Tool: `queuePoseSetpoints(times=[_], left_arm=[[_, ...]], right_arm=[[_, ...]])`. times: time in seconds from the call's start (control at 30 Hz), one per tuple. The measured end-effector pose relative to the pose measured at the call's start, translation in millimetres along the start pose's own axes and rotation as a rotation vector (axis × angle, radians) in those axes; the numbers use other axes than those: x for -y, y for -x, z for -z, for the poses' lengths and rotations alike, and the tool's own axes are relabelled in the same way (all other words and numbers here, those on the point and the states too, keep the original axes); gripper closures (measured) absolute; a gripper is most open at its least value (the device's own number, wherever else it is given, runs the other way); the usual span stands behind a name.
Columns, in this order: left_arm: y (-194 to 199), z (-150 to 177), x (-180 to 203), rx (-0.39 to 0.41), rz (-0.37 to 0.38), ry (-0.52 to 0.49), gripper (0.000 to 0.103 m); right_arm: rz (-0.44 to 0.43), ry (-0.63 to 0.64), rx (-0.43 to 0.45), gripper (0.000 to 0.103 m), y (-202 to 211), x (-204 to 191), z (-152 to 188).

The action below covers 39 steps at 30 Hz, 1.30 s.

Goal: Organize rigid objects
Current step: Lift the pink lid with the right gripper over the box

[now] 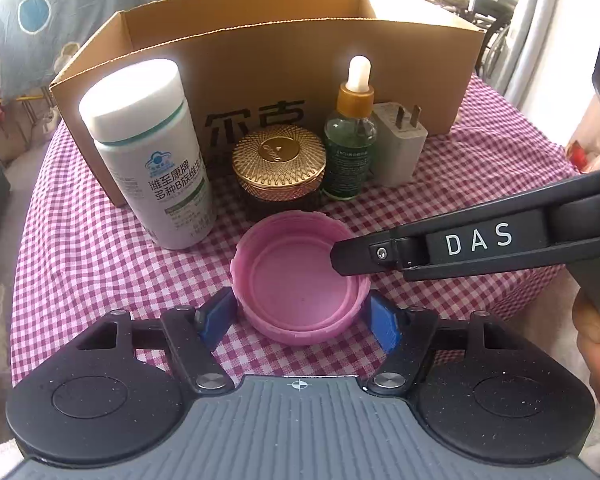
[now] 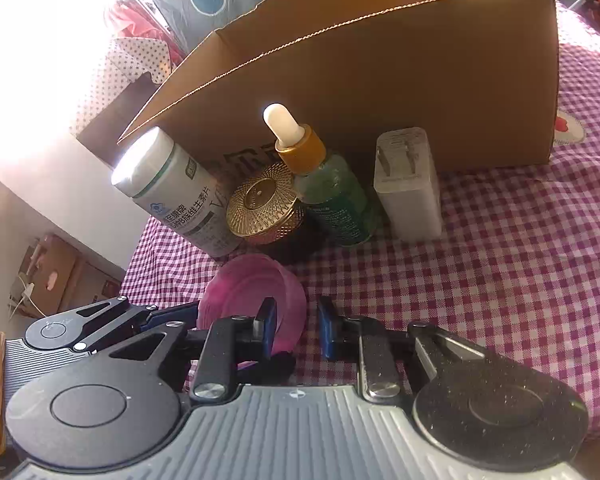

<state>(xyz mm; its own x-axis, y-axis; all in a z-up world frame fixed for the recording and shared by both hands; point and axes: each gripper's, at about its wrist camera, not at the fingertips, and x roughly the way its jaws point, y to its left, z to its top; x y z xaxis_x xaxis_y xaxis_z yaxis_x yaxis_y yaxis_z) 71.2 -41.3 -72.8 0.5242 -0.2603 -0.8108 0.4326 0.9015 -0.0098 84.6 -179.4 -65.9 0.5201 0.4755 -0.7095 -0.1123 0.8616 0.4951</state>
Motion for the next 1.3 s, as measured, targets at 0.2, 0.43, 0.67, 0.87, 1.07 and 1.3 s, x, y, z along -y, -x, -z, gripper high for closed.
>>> queuePoseSetpoints(times=[0.2,0.43,0.67,0.87,1.07,1.3], left_arm=[[-4.6,-2.1,3.8,0.018,-0.014,-0.004,0.027],[-4.3,-5.2,9.4,0.031,-0.022,-0.009,0.03],[14.2,1.6,16.0,0.056,-0.023,-0.02,0.03],[27.1,0.5,24.7,0.082,-0.027,-0.034,0.03],[37.3,2.2,30.6,0.108,-0.033,-0.044,0.03],[48.4,3.9,35.4,0.134,-0.041,-0.046,0.03]], right_arm=[[-0.02,-0.017,0.0,0.079,1.9,6.7,-3.1],[0.011,0.044,0.014,0.079,-0.4,-6.2,2.4],[0.013,0.034,0.03,0.079,10.5,-7.0,10.9],[0.01,0.03,0.055,0.079,26.7,-5.0,14.9],[0.009,0.032,0.08,0.079,39.3,-5.3,19.5],[0.008,0.041,0.105,0.078,51.5,-10.0,24.9]])
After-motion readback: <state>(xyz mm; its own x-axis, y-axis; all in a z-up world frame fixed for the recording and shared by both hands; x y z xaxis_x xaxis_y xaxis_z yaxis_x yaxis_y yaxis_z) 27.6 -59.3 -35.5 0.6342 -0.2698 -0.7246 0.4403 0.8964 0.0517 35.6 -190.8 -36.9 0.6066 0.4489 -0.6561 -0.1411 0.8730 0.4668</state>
